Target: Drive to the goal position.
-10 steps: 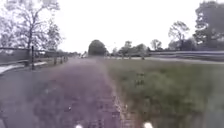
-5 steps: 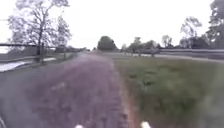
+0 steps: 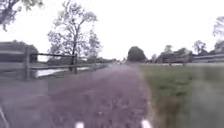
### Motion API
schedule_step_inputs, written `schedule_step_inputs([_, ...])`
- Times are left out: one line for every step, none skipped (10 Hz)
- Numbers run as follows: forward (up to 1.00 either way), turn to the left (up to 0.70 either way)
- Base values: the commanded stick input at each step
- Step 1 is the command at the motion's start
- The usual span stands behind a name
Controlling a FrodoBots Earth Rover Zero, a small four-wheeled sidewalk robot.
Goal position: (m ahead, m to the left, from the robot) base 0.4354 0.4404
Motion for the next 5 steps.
schedule_step_inputs([0.00,0.70])
schedule_step_inputs([0.00,0.70])
schedule_step_inputs([0.00,0.70])
schedule_step_inputs([0.00,0.70])
schedule_step_inputs([0.00,0.70])
